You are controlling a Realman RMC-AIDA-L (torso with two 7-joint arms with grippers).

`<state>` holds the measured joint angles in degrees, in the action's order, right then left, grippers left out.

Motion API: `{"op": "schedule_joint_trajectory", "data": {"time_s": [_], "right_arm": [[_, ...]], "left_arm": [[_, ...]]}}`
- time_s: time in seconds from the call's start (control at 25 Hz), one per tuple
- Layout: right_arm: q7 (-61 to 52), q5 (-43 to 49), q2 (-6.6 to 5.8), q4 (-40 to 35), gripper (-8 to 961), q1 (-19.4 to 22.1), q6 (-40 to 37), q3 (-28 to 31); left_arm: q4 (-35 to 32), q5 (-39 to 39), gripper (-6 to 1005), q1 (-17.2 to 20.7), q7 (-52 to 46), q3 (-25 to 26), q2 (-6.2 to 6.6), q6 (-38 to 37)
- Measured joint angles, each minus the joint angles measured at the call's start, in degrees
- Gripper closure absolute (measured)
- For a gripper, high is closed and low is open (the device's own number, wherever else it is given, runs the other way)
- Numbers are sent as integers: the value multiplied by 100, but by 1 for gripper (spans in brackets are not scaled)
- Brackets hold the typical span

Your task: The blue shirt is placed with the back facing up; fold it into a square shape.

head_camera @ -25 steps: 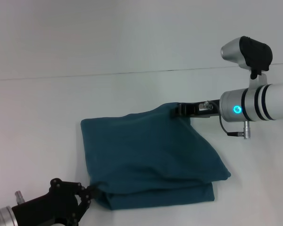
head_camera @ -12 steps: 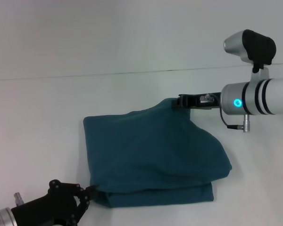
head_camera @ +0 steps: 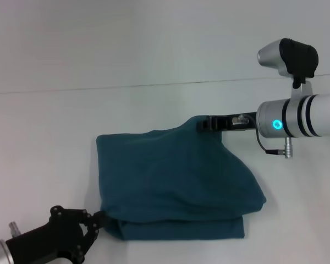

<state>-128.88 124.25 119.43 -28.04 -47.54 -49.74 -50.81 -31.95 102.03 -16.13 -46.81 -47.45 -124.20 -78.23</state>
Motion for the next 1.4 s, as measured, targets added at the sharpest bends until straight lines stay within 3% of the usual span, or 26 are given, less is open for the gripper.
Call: {"op": "schedule_joint_trajectory", "data": {"time_s": [0.08, 0.16, 0.4, 0.52, 0.8, 0.96, 1.12, 1.4], "right_arm": [[202, -110, 0, -33, 936, 60, -111, 23], [404, -330, 0, -148, 742, 172, -197, 27], [613, -904, -29, -526, 528, 451, -292, 27], [625, -962, -56, -625, 452, 507, -321, 29], [1098, -1311, -63, -693, 276, 661, -401, 41], [1210, -1393, -81, -702, 230, 772, -554, 49], [1683, -1451, -100, -827, 207, 922, -929, 88], [3816, -2085, -60, -815, 207, 1405, -1950, 161]], "left_arm": [[-10, 7, 909, 19, -8, 88, 3, -36], [-21, 12, 908, 56, -12, 203, 8, -86], [-316, -10, 905, 297, -23, 861, 8, -463], [-387, -79, 700, 253, -204, 1364, 19, -1065], [72, -152, 395, -254, -411, 1365, 2, -1186], [443, -100, 248, -513, -412, 1157, -2, -1041], [489, -130, 227, -553, -457, 1046, -4, -1284], [196, -123, 190, -608, -1368, 1051, 31, -1740]]}}
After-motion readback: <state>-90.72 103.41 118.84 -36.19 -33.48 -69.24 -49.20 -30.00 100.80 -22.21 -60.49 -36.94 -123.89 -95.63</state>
